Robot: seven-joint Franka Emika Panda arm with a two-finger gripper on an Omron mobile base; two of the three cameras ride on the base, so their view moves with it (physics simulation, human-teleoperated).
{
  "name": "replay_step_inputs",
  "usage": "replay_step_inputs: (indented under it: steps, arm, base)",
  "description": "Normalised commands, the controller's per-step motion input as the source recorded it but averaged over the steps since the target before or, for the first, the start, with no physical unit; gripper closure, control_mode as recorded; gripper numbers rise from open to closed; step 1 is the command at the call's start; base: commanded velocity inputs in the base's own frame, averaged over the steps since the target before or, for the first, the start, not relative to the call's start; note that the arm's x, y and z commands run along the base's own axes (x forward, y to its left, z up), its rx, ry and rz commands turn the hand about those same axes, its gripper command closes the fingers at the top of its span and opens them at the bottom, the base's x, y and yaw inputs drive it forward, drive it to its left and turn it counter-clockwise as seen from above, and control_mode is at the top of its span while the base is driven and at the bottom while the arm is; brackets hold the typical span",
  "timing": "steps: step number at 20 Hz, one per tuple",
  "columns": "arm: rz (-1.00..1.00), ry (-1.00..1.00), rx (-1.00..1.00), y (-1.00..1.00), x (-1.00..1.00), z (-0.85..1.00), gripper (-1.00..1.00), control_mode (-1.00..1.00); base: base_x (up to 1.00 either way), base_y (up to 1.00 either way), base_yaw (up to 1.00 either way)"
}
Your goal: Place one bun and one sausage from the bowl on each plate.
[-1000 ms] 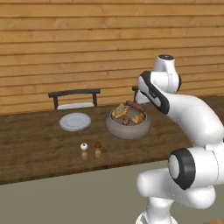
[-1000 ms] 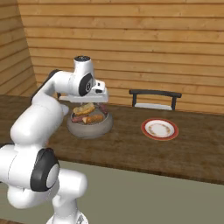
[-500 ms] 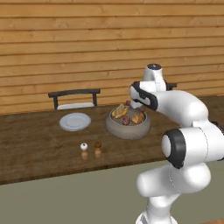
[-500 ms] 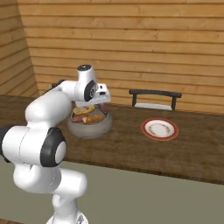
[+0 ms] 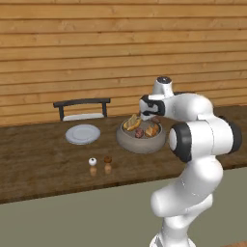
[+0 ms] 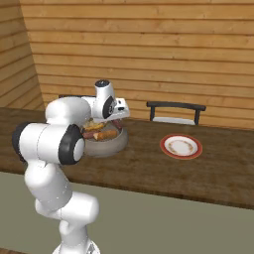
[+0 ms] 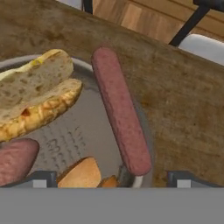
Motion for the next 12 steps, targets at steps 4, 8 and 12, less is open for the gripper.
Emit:
replay_step_inputs:
  steps: [4, 8, 12]
  arm:
    - [0.0, 0.1, 0.0, -0.2, 0.49, -0.2, -1.0, -1.0]
    - [0.0, 0.09, 0.0, -0.08, 0.34, -0.31, -1.0, -1.0]
    - [0.0, 0.06, 0.0, -0.02, 0.05, -0.39, -1.0, -1.0]
  base:
    - [0.0, 0.0, 0.0]
    - [0.0, 0.0, 0.0]
    - [0.0, 0.0, 0.0]
